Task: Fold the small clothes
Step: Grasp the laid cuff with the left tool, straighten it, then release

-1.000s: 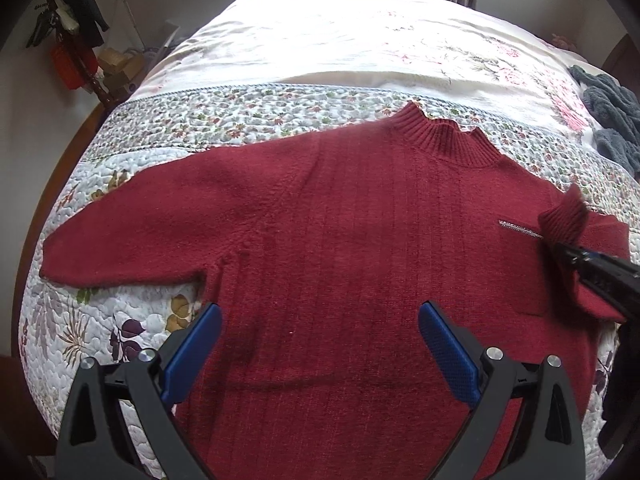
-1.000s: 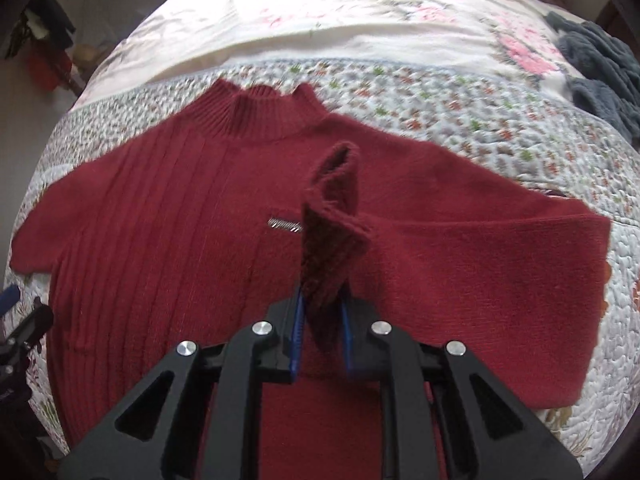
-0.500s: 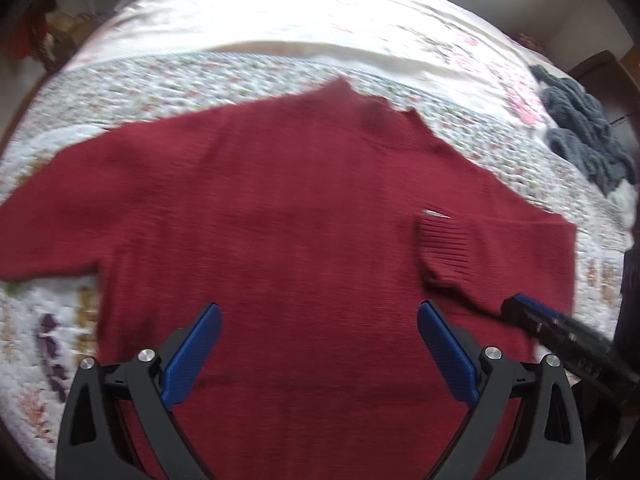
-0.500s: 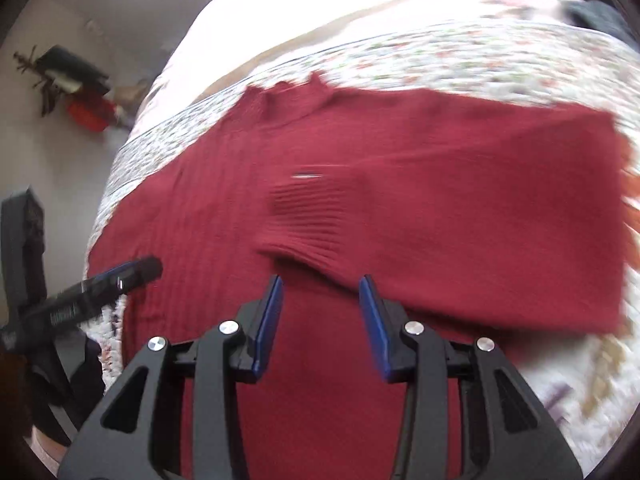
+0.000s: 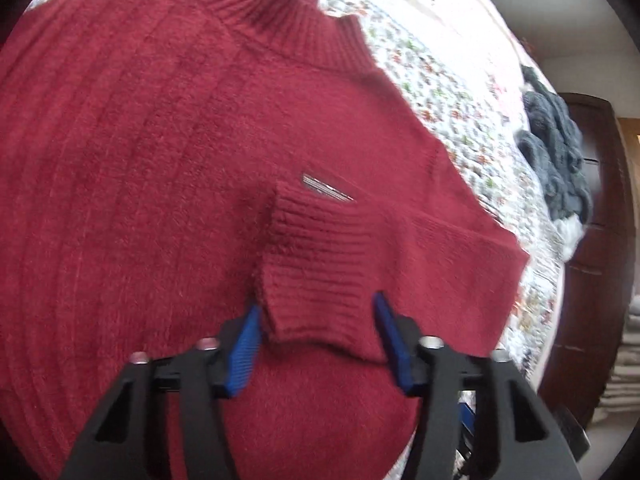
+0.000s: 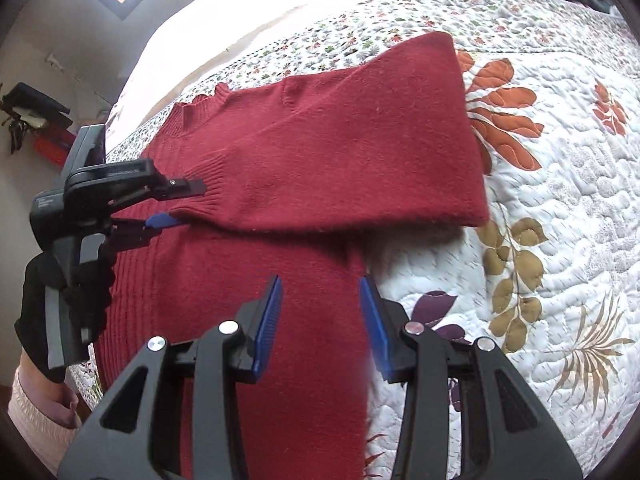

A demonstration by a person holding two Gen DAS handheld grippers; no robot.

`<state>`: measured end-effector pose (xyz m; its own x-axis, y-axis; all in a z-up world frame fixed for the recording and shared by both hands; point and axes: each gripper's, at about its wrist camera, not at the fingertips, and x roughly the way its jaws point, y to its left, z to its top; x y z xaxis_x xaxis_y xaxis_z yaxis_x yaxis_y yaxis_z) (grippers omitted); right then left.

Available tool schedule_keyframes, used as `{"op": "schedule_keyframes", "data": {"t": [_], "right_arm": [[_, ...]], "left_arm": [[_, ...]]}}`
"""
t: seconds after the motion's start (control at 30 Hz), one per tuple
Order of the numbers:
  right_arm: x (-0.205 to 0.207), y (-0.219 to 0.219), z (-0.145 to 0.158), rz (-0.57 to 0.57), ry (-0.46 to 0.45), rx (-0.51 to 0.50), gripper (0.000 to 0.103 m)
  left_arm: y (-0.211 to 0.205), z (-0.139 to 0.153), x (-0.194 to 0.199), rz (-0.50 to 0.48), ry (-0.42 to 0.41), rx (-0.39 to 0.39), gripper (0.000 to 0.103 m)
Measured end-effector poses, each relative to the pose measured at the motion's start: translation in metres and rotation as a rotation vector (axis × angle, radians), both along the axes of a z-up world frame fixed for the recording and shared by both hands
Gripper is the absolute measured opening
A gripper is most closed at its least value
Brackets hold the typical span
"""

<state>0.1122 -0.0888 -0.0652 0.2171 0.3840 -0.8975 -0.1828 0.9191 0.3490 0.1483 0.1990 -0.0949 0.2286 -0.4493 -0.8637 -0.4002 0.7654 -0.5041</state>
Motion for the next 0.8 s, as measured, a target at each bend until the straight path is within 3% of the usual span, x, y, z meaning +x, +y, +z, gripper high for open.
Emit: {"op": "schedule_keyframes", "data": {"t": [0.07, 0.13, 0.4, 0.63, 0.8], "right_arm": [[-0.001, -0.002, 0.001, 0.003, -0.011, -0.014, 0.041], [0.001, -0.002, 0.001, 0.006, -0.020, -0.019, 0.041], [0.014, -0.015, 0.010, -0.027, -0.032, -0.005, 0.041], [0.033, -0.009, 0.009, -0.045, -0.010, 0.070, 0.041], [0.047, 0.020, 0.004, 0.006, 0.000, 0.100, 0.041]], "left_arm": [[0.003, 0.003, -0.001, 0.024, -0.012, 0.012, 0.015], [0.008, 0.011, -0.006, 0.058, -0.047, 0.005, 0.010], [0.039, 0.063, -0.030, 0.130, -0.225, 0.150, 0.009], [0.099, 0.087, -0.049, 0.185, -0.283, 0.286, 0.008], [0.134, 0.084, -0.054, 0.200, -0.275, 0.342, 0.008]]}}
